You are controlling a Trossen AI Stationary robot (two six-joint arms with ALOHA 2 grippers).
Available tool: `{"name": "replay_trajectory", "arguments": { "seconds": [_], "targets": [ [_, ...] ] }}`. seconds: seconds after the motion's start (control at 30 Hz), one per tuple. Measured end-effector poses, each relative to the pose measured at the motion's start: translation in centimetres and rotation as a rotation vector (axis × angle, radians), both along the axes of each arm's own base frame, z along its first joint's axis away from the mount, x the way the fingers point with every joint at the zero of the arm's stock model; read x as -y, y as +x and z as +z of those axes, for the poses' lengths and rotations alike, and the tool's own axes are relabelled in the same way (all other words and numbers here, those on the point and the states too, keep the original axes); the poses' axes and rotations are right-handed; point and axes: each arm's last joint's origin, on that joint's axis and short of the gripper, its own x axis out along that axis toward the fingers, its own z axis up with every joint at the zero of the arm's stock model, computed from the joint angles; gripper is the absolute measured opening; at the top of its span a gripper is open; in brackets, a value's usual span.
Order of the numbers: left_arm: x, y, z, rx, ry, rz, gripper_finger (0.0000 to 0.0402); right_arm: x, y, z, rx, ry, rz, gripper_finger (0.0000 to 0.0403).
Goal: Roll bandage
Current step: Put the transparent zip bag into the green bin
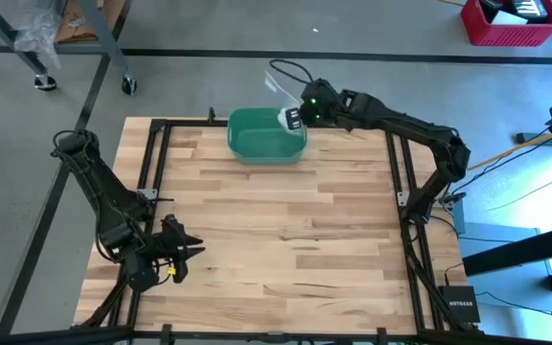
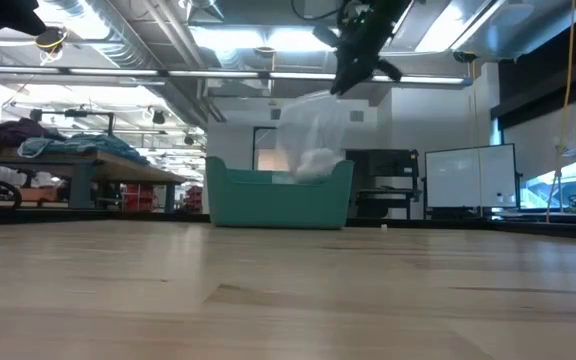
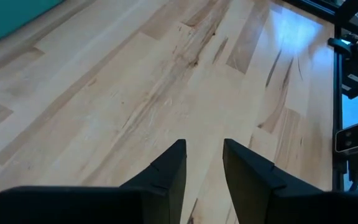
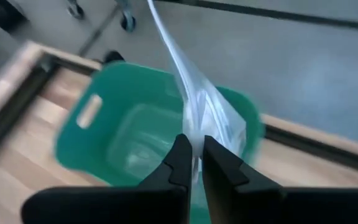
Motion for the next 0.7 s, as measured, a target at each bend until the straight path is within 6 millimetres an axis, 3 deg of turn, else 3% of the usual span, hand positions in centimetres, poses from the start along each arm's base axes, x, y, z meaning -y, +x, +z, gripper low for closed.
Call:
{"name": "replay_trajectory", "arguments": {
  "seconds": [0.17, 0.43, 0.7],
  "targets": [
    [0.0, 0.0, 0.0, 0.0, 0.001, 0.0, 0.0098, -0.5, 1.2, -2.3, 0.137, 0.062, -0.06, 0.0025],
    [0.0, 0.0, 0.0, 0.004, -0.006, 0.0, 0.0098, -3.1, 1.6, -6.6, 0.143, 0.138, -0.232, 0.0028],
    [0.7, 0.4, 0.5, 0.038, -0.032, -0.056, 0.0098, -6.1, 2.1, -7.5, 0.182, 0.047, -0.364, 0.0029]
  ]
}}
